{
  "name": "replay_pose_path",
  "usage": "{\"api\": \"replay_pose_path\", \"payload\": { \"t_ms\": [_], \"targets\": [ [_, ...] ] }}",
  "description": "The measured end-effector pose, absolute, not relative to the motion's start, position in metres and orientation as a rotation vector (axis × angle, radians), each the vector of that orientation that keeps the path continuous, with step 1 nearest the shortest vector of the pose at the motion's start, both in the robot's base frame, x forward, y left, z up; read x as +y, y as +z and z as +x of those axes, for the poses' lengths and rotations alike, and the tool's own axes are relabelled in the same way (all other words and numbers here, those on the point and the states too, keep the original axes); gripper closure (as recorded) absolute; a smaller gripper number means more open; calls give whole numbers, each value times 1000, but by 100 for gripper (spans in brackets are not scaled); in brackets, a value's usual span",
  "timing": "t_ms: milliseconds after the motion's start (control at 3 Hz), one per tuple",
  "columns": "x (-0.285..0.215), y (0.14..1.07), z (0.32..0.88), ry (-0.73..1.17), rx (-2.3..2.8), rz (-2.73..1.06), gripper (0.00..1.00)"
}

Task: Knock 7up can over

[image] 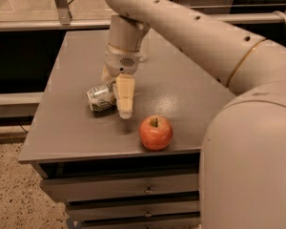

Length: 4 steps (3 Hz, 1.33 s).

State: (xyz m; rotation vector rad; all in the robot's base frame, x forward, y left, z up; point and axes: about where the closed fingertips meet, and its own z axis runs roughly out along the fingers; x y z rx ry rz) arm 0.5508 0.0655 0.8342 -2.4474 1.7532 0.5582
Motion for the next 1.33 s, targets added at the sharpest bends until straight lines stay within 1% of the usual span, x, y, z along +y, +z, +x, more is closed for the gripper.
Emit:
{"api": "replay_pose_path", "payload": {
  "t_ms": [333, 667, 1000, 1333],
  "targets": [
    [47, 843, 551, 506, 1812, -2409, 0],
    [17, 858, 547, 430, 1901, -2339, 0],
    [-20, 879, 543, 342, 2005, -2204, 0],
    [-58, 896, 550, 298, 2056, -1990, 0]
  ]
}}
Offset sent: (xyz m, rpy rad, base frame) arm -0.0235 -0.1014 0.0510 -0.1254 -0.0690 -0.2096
